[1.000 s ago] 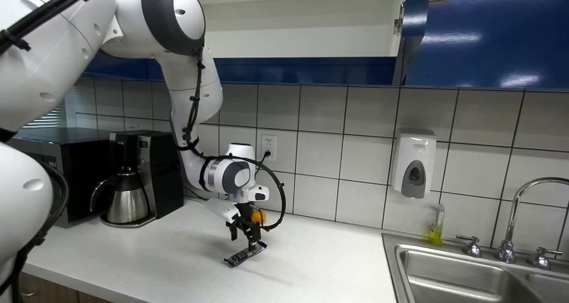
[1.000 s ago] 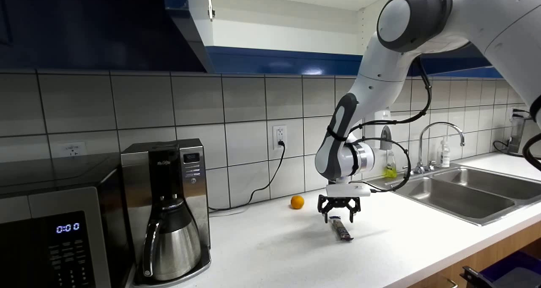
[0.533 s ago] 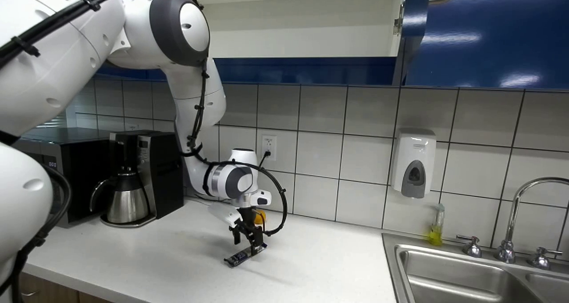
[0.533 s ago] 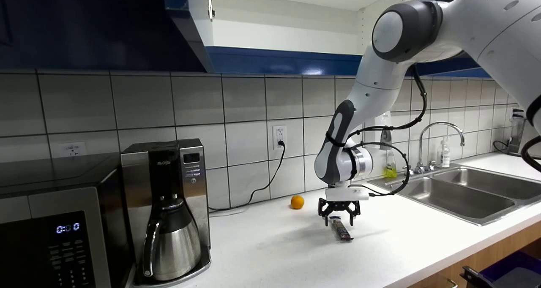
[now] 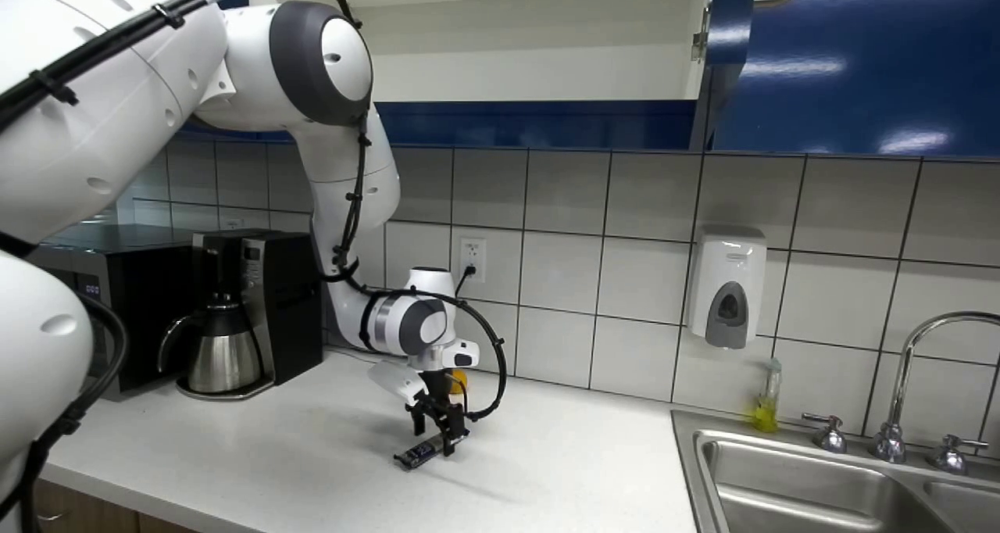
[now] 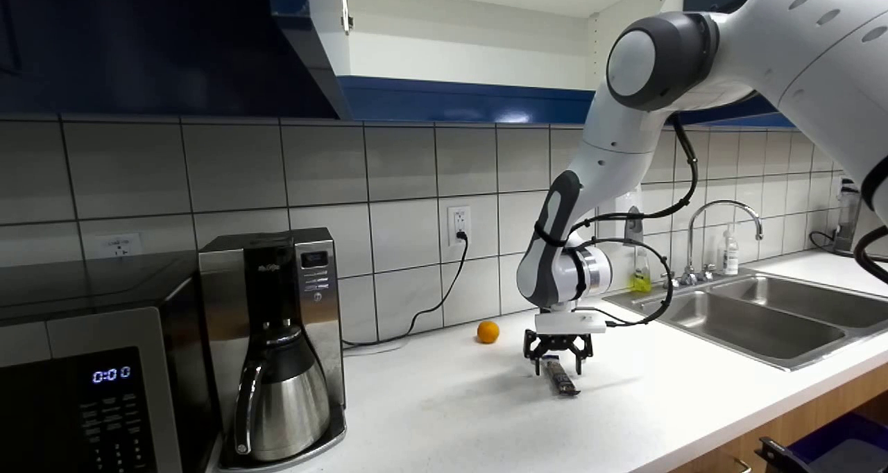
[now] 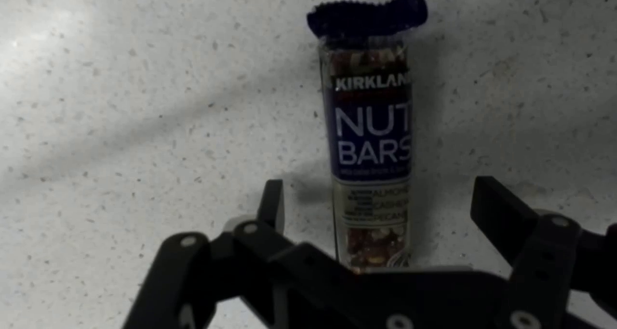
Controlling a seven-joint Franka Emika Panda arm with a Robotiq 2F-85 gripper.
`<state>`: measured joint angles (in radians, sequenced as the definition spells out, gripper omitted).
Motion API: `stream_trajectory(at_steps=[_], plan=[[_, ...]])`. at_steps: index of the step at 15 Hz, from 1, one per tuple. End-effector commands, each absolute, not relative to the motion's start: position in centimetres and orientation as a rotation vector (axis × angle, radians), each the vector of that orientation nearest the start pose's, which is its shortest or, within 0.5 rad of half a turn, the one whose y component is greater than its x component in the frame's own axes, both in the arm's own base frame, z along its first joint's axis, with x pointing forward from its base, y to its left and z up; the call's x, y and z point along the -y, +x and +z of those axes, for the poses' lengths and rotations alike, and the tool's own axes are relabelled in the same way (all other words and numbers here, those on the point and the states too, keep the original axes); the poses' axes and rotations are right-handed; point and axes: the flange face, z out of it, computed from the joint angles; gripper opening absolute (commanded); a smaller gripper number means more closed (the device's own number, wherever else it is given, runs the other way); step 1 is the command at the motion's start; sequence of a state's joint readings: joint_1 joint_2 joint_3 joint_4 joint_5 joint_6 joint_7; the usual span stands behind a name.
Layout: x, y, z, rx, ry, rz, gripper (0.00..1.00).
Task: Pick up the granola bar and place it on the bottom shelf of the cabinet above
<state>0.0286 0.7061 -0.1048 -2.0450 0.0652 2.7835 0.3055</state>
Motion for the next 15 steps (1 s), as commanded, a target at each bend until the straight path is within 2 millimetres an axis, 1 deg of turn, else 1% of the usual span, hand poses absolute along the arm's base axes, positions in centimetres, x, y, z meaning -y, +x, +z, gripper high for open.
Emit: stream_trajectory(at_steps=[1, 3, 4, 5, 8, 13, 15], plan=[[4.88, 58.66, 9.37, -0.701, -3.103, -0.07, 1.0], [4.89, 58.7, 9.34, -0.7, -3.103, -0.072, 1.0], [4.88, 58.72, 9.36, -0.703, -3.1, -0.073, 0.75], [4.88, 58.76, 9.41, -0.703, -3.099, -0.075, 0.74], [4.87, 58.88, 9.59, -0.705, -3.097, -0.082, 0.49], [4.88, 59.12, 9.76, -0.712, -3.091, -0.094, 0.12], [4.87, 59.06, 9.68, -0.717, -3.089, -0.09, 0.11]])
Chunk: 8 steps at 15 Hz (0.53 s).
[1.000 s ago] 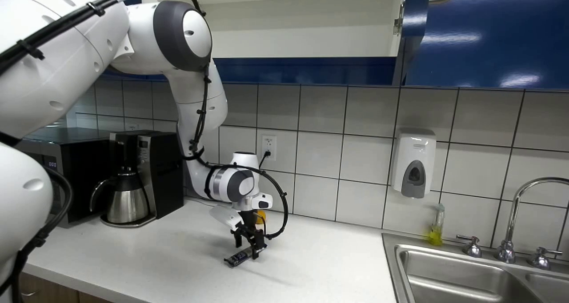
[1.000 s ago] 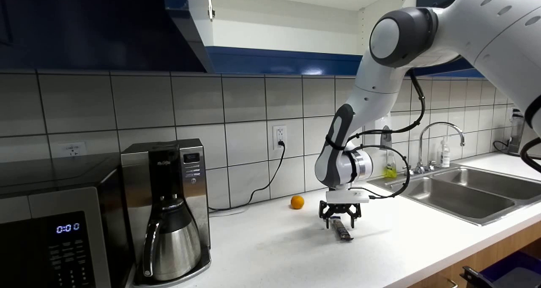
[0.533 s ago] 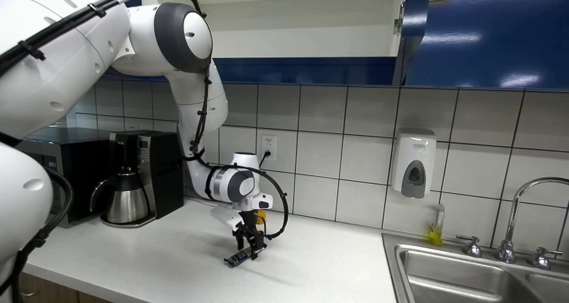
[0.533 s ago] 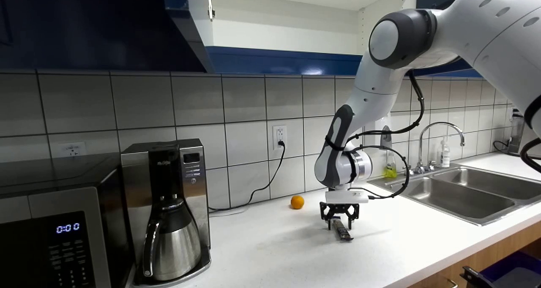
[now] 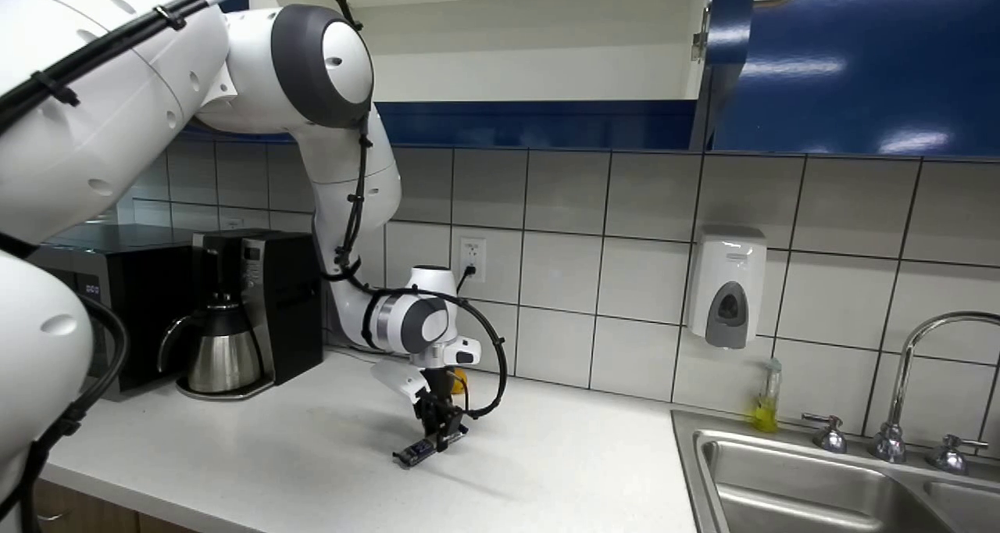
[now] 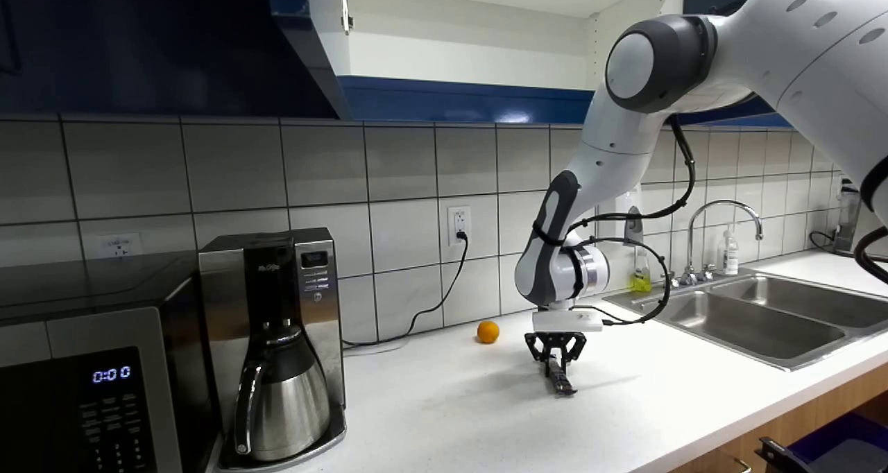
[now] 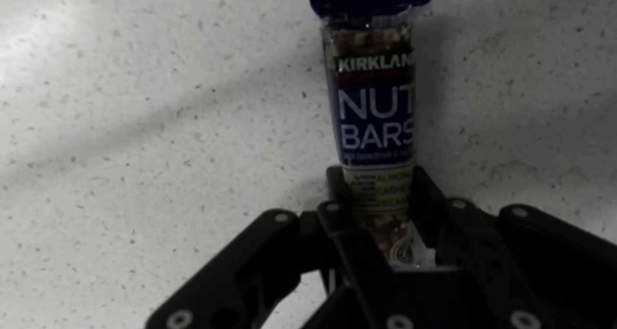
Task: Pick up the granola bar and place it on the bottom shelf of the cabinet above
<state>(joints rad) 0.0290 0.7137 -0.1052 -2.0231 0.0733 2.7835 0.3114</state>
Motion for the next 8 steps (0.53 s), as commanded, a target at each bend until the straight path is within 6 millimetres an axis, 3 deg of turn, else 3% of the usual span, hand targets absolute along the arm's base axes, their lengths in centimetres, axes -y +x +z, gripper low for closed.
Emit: stream_trajectory(at_steps=[1, 8], plan=[[4.8, 59.0, 9.7, -0.717, -3.089, -0.089, 0.11], [3.7, 59.4, 12.8, -0.636, -3.098, -0.111, 0.11]])
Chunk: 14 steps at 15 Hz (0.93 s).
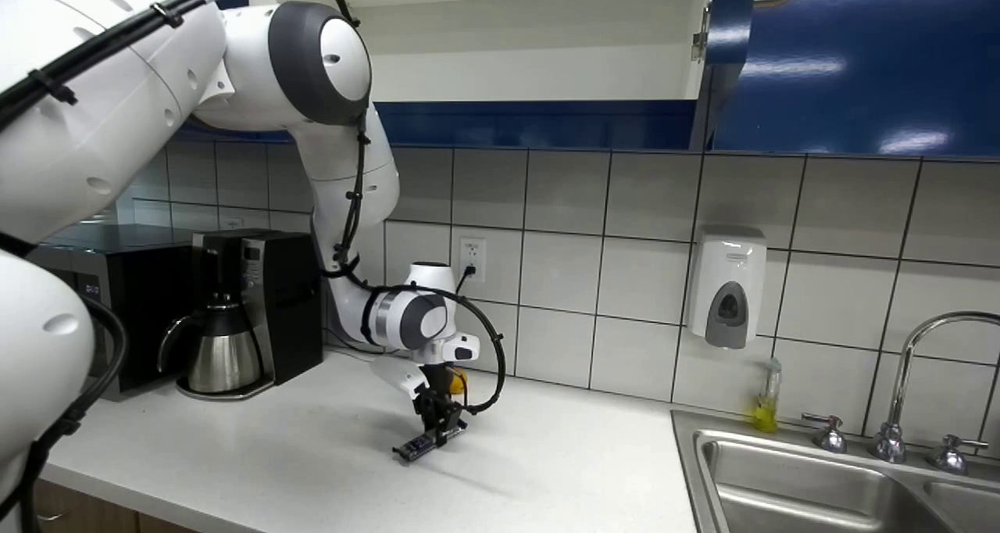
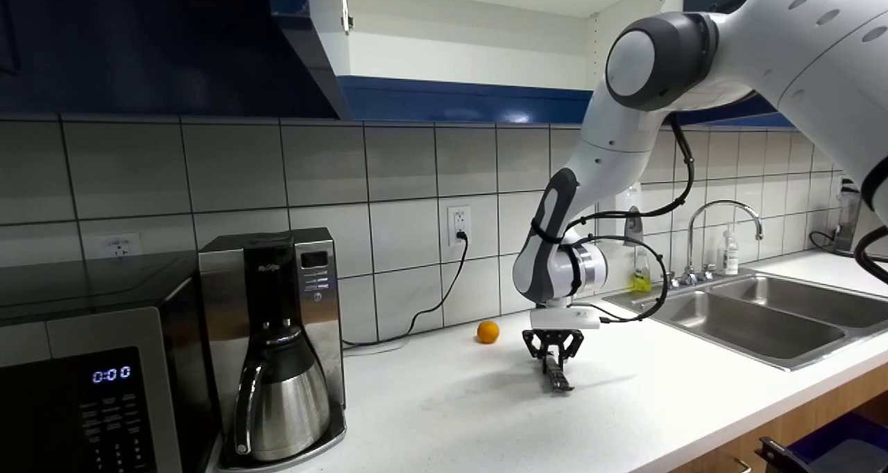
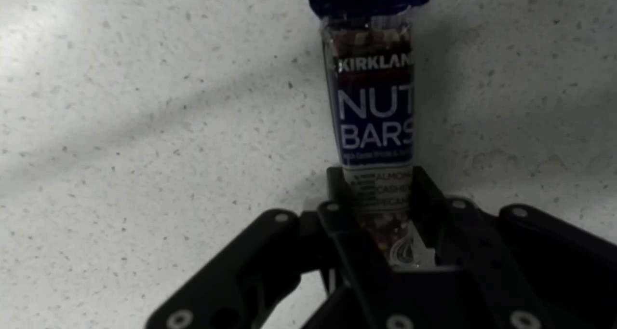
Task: Pick up the granola bar and place it on the bottom shelf of the cabinet above
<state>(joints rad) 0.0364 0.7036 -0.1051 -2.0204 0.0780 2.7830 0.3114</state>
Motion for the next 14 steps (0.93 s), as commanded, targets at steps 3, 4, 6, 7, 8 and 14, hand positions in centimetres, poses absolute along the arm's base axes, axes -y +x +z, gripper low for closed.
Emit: stream_trajectory(at_steps=[3, 4, 6, 7, 8, 14], plan=[[2.7, 59.5, 14.6, -0.514, -3.12, -0.096, 0.11], [2.4, 59.6, 15.2, -0.458, -3.132, -0.093, 0.11], [1.9, 59.5, 16.4, -0.356, -3.152, -0.084, 0.11], [1.7, 59.5, 17.0, -0.295, -3.159, -0.081, 0.11], [1.6, 59.5, 17.5, -0.245, -3.165, -0.079, 0.11], [0.6, 58.6, 19.7, 0.046, -3.187, -0.078, 0.11]])
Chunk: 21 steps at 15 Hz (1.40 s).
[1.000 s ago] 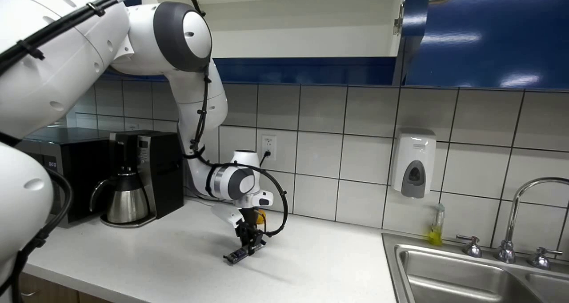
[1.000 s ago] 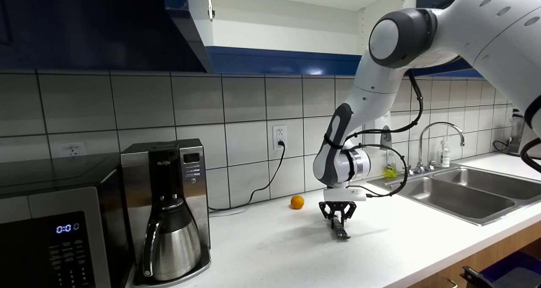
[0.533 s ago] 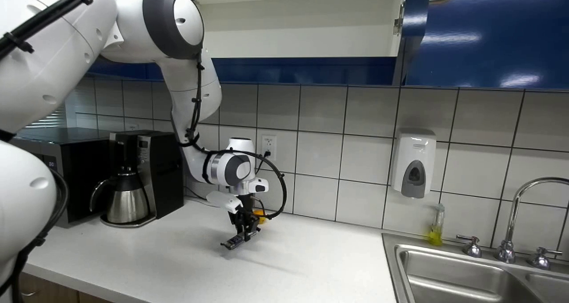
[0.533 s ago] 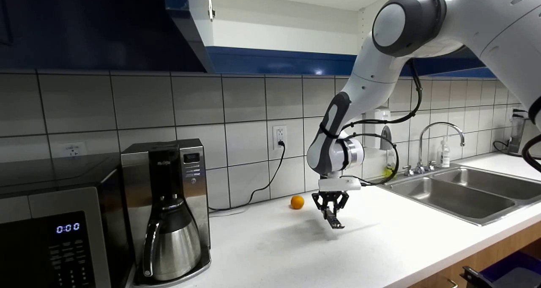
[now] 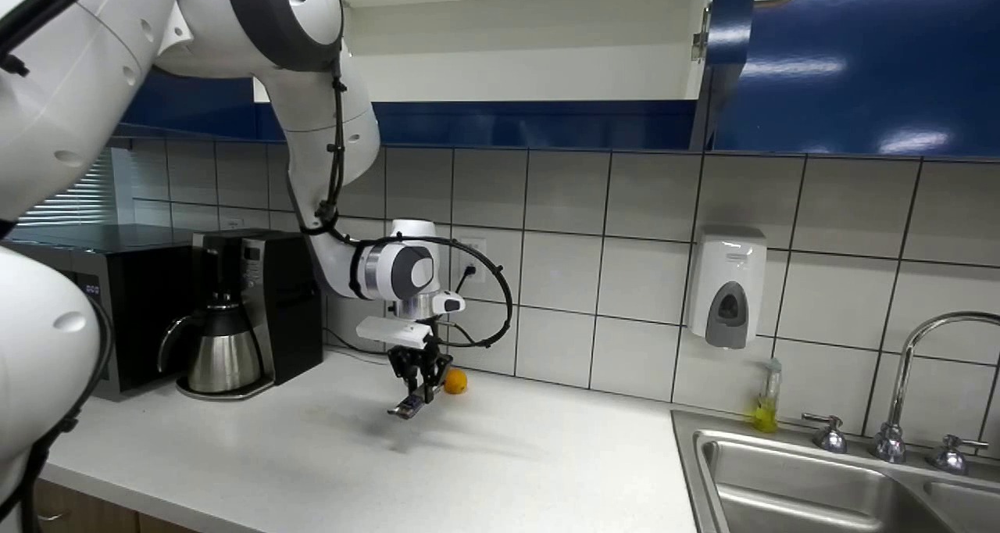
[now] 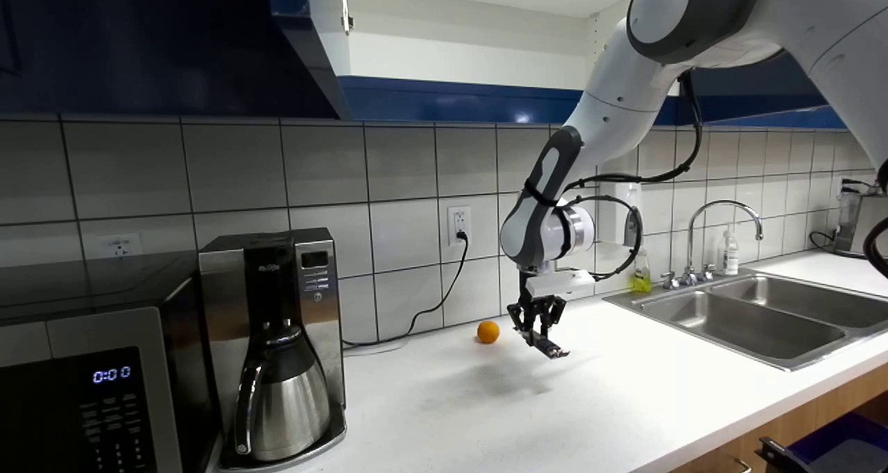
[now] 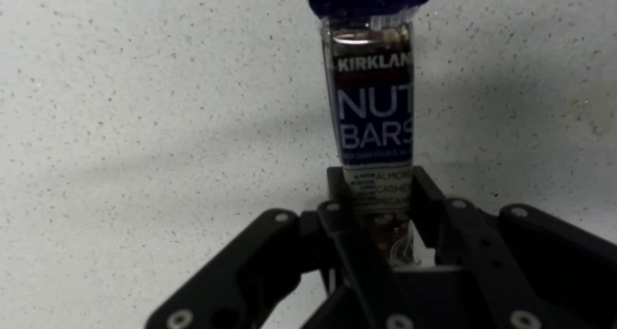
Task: Pick up the granola bar and place it on the bottom shelf of the cabinet above
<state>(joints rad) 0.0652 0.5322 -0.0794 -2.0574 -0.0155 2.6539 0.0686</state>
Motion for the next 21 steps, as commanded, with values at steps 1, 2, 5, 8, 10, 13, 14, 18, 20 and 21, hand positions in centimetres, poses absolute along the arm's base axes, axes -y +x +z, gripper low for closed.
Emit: stream_trajectory(at_steps=[1, 2, 5, 8, 10, 13, 14, 18, 20, 21], plan=[[0.5, 58.4, 19.9, 0.085, -3.187, -0.078, 0.11], [0.4, 58.2, 20.0, 0.116, -3.182, -0.079, 0.11], [-0.1, 57.7, 20.6, 0.165, -3.178, -0.09, 0.11], [-0.4, 56.8, 21.6, 0.18, -3.175, -0.102, 0.11], [-0.5, 56.0, 22.4, 0.185, -3.172, -0.102, 0.11], [-0.5, 54.1, 23.5, 0.184, -3.171, -0.097, 0.11], [-0.4, 53.4, 23.8, 0.182, -3.169, -0.094, 0.11], [0.2, 49.8, 25.2, 0.166, -3.172, -0.073, 0.11], [0.5, 47.9, 25.8, 0.155, -3.174, -0.064, 0.11], [0.7, 46.9, 26.2, 0.157, -3.175, -0.056, 0.11]])
